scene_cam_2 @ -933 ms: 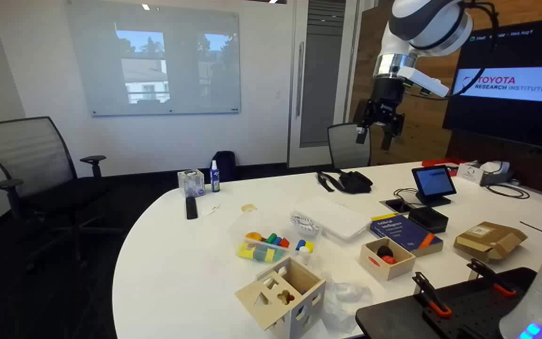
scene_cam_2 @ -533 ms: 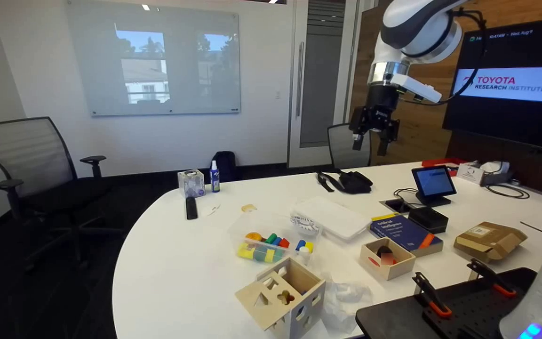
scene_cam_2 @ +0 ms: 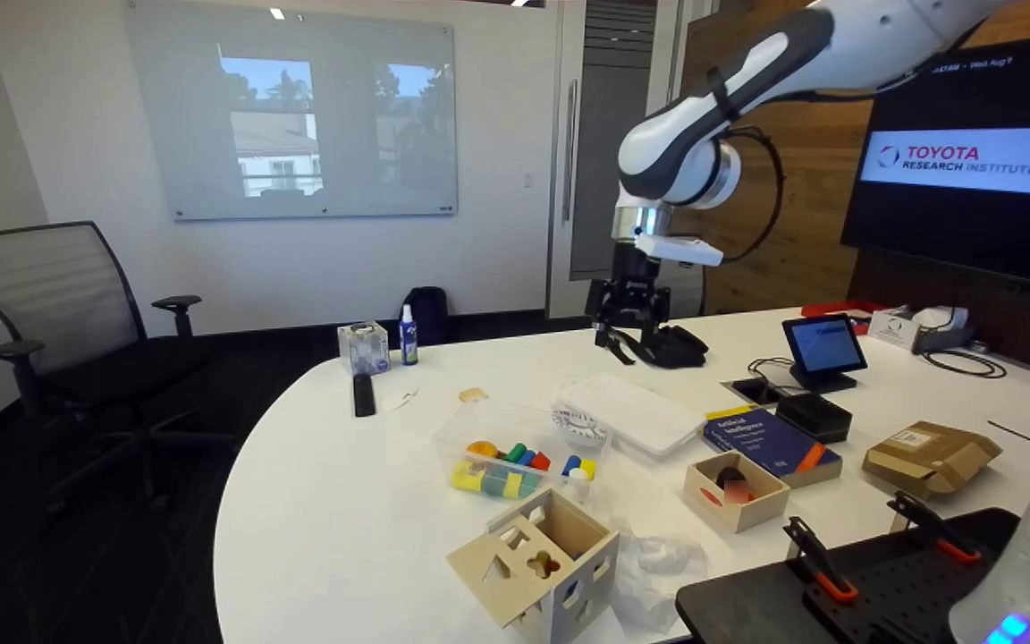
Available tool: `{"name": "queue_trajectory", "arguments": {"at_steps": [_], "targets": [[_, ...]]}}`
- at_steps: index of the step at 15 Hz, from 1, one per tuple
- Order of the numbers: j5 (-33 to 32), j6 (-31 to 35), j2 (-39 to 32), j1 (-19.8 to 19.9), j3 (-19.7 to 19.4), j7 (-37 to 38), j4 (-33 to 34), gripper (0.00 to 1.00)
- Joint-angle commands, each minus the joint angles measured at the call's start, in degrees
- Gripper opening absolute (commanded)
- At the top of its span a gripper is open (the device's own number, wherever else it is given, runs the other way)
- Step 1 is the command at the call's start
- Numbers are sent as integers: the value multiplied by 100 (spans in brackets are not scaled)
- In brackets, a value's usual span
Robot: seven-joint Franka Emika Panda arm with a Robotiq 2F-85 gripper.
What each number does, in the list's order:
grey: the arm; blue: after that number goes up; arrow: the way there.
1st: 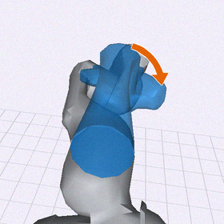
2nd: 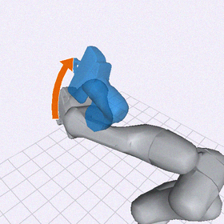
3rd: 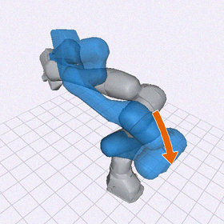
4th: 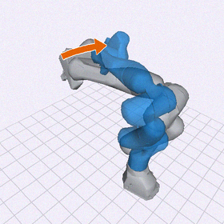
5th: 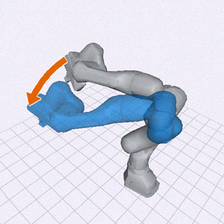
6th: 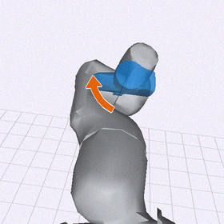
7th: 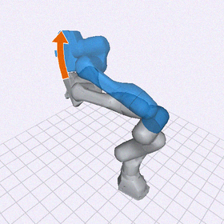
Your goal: Remove the small white cup from the lunch box and put it inside the small wooden box
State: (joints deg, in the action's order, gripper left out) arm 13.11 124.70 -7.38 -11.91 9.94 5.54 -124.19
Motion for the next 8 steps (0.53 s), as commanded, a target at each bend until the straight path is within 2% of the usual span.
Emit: {"name": "queue_trajectory", "arguments": {"at_steps": [1,5,8], "targets": [[-487,112,-1523,-96,-23,466,1288,100],[-779,-268,-2854,-268,-160,753,2480,100],[-711,-547,-3500,-304,-215,833,3031,100]]}}
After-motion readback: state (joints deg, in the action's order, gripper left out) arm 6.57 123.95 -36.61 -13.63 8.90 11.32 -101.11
